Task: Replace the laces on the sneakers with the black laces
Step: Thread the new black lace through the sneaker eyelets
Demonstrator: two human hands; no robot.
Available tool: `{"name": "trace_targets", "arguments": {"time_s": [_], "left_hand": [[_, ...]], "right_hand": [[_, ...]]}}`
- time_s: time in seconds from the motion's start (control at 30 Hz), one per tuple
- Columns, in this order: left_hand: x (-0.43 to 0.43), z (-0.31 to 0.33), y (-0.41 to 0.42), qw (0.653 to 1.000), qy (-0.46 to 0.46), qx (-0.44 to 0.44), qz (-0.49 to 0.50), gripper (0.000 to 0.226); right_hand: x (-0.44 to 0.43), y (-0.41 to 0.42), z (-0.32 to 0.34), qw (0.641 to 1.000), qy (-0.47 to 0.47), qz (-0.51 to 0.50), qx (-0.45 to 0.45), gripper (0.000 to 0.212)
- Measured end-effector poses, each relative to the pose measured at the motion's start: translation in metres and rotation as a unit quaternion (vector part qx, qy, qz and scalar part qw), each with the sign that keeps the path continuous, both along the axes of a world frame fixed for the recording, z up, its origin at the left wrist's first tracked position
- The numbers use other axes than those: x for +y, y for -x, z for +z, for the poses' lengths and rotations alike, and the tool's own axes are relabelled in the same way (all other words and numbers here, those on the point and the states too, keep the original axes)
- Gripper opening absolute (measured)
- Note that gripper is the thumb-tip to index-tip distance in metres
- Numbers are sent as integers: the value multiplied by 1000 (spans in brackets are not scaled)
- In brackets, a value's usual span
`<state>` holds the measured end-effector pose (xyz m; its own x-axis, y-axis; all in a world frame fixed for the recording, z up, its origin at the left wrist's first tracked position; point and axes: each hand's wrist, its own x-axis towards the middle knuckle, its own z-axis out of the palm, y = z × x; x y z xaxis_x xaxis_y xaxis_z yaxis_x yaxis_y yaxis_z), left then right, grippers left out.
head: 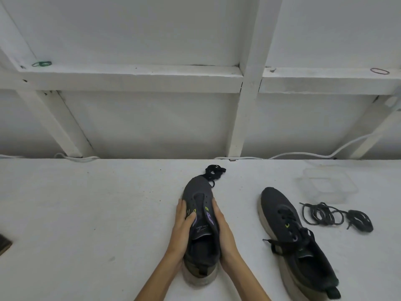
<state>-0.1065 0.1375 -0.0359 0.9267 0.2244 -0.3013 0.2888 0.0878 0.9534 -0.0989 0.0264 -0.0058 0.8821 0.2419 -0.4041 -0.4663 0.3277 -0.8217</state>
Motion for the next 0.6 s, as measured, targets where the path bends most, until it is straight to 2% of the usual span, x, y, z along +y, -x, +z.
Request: {"name": "trace_targets", "arguments": {"time_s": [0.2, 0.37, 0.47, 0.6], "left_hand": [[-7, -3, 18, 1000, 12, -10, 11, 63], [-13, -8, 33, 999, 31, -13, 15, 65], [-17, -10, 40, 999, 35, -24, 21, 62], [-18, -3, 42, 997, 54, -33, 42, 55]], "right_hand": [[-8, 13, -9, 999, -28, 10, -14, 30], [-15, 25, -26, 999, -21, 11, -36, 53], [-19, 32, -28, 998, -38, 17, -48, 51], [-34, 27, -25, 992, 80, 43, -88, 44]]}}
